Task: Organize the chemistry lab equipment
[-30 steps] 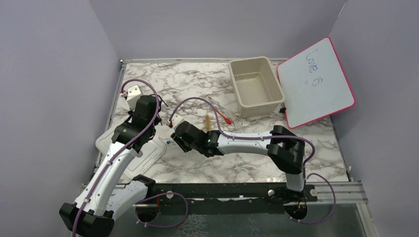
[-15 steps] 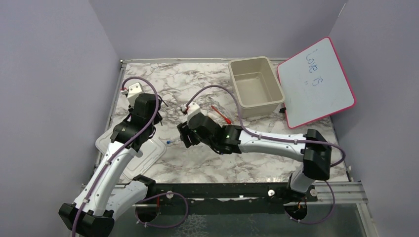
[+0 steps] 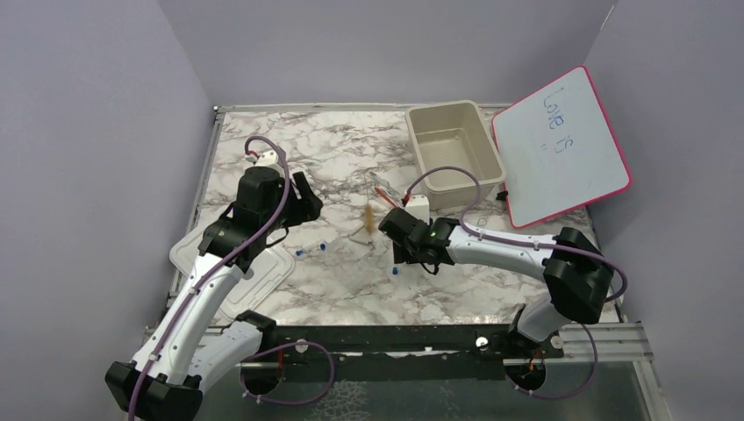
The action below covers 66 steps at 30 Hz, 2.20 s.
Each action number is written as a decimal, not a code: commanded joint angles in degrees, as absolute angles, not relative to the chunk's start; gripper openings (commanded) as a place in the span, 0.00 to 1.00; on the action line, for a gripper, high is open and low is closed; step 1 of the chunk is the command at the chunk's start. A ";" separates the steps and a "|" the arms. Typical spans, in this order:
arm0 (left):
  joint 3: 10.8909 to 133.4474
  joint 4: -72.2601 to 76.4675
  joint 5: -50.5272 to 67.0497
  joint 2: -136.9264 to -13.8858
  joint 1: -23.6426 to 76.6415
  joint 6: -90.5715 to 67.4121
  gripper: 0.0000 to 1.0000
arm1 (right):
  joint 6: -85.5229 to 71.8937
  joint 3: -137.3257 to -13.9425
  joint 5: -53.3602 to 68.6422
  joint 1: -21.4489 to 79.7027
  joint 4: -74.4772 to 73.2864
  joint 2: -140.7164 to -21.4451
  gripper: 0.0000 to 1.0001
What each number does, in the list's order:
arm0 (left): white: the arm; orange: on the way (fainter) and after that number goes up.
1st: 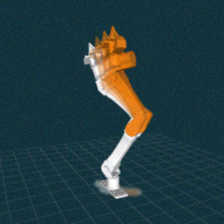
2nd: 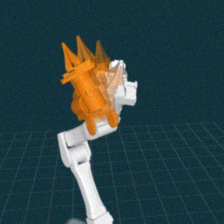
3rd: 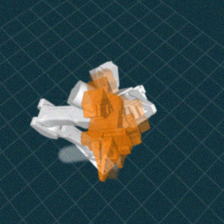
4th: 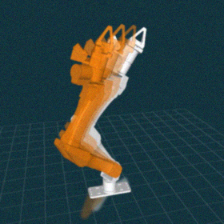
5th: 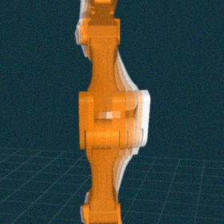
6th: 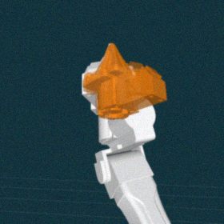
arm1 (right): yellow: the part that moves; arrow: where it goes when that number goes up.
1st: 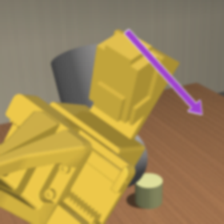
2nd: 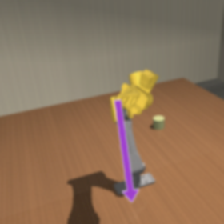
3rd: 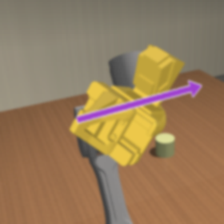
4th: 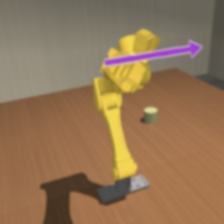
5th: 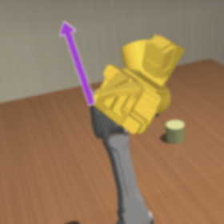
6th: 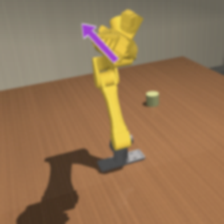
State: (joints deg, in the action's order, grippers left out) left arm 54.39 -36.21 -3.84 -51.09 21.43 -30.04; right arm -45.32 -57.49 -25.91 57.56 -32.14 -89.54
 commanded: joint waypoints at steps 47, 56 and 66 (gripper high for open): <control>49.72 -12.07 37.68 -61.92 21.10 -44.45 0.71 | 4.38 -51.78 3.23 58.16 8.79 -73.52 0.19; 46.73 -12.09 37.67 -61.51 21.18 -45.48 0.34 | 4.30 -51.54 2.97 58.18 8.62 -74.94 0.18; 45.80 -11.08 40.47 -61.02 21.13 -44.09 0.01 | 0.76 -52.45 1.44 58.18 8.31 -76.41 0.28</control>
